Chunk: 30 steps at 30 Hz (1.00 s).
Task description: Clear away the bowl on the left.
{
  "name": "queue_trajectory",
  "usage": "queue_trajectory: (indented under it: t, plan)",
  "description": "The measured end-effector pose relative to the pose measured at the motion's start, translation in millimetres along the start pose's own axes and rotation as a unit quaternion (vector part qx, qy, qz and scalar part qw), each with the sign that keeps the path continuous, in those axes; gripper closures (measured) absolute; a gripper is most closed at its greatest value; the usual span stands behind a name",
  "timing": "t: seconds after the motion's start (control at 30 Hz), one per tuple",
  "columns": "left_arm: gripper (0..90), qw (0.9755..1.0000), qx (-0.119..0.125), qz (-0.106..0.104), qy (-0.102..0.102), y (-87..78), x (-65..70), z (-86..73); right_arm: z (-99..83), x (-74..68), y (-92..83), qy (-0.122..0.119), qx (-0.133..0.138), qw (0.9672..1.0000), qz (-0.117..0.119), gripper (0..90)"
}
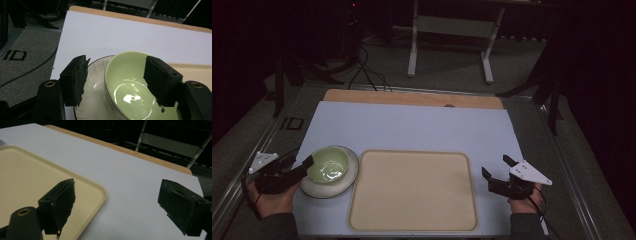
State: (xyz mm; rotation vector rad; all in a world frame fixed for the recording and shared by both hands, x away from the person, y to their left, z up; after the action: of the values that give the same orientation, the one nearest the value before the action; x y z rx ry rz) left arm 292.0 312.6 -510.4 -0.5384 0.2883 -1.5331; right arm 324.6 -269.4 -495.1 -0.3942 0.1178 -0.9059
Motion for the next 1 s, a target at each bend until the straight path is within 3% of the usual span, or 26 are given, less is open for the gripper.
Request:
queue_trajectory:
  t: [0.33,0.53,1.0]
  plan:
    - [39.4,0.9999,0.001,0.008,-0.008,2.7,-3.8,0.0,0.0,1.2,-0.2,0.000,0.000,1.0000,-0.004,13.9]
    - [37.2,0.9994,-0.032,-0.004,-0.008,13.3,0.0,-5.6,-0.2,1.3,0.1,-0.001,-0.001,1.0000,-0.004,14.0]
    - [40.6,0.9969,-0.077,0.016,0.007,30.5,2.6,-13.0,-0.8,1.4,0.5,-0.002,-0.004,1.0000,-0.002,14.0]
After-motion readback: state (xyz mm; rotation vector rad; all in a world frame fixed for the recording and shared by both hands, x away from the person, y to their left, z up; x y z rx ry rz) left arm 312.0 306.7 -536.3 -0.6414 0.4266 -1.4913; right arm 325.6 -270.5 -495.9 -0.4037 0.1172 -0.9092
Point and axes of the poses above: each handheld gripper's, and its own axes: y roughly forward along the jaws, z roughly out of its top, x roughly to its right, the point moved 7 cm from there along y, roughly forward along the jaws, and after that the axes turned 8 degrees about z, right-handed, at the moved point
